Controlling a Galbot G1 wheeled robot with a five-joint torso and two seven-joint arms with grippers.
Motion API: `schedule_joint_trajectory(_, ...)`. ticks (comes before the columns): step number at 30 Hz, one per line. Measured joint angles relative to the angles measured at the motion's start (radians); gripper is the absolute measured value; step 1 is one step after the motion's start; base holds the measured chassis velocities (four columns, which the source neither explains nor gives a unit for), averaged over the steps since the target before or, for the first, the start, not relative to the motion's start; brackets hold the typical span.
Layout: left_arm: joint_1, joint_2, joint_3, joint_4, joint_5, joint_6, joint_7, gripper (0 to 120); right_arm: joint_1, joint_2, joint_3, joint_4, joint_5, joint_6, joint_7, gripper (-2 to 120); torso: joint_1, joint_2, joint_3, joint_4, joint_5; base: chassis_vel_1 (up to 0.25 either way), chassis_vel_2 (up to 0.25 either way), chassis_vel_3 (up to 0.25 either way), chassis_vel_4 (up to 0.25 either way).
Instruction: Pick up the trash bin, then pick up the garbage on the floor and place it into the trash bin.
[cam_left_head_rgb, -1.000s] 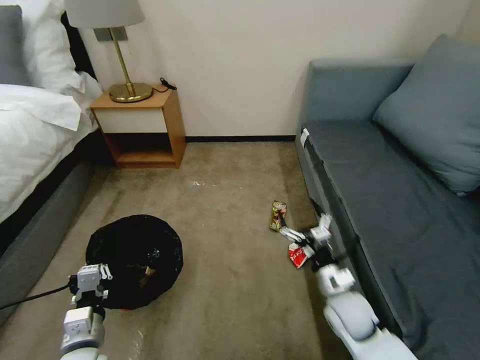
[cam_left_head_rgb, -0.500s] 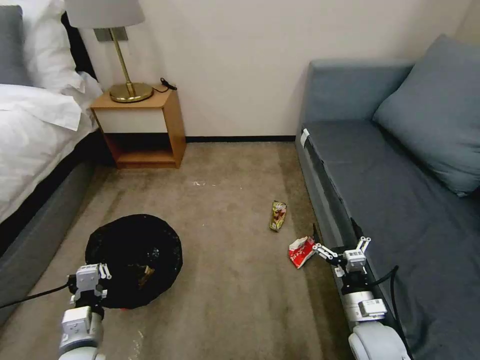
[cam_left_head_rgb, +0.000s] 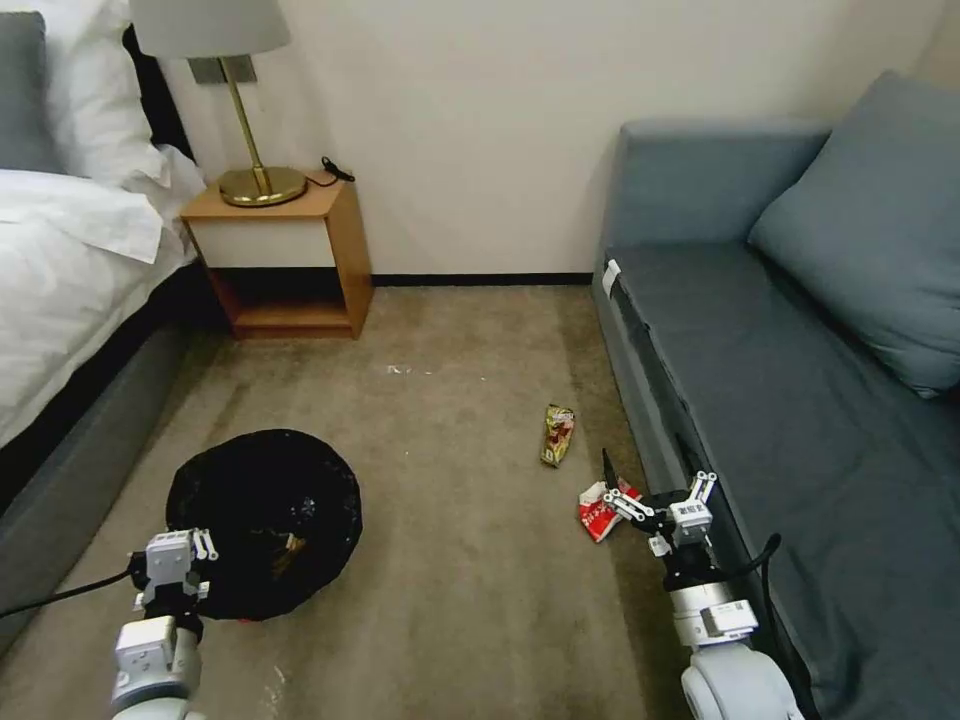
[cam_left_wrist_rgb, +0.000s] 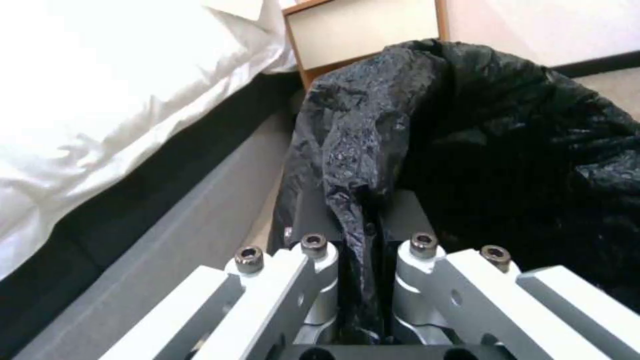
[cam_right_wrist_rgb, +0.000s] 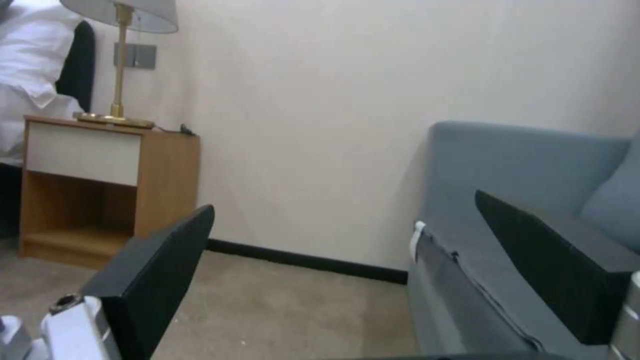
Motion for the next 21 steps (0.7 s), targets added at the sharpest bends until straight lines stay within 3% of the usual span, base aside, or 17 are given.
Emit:
schedule_joint_trajectory(14, -0.004, -0.006, 0.003, 0.0, 0.003, -0.003, -0.001, 7, 0.015, -0.01, -0.009, -0.006, 0.005, -0.002, 0.0, 100, 0.0, 0.0, 0.0, -0.0002, -0.0001, -0.197, 0.2, 0.199, -0.203)
schedule_joint_trajectory(21, -0.006, -0.007, 0.004, 0.004, 0.004, -0.004, -0.001, 7, 0.036, -0.028, -0.052, -0.006, 0.026, -0.022, 0.011, 100, 0.0, 0.0, 0.0, -0.0003, -0.0001, -0.096, 0.092, 0.098, -0.097)
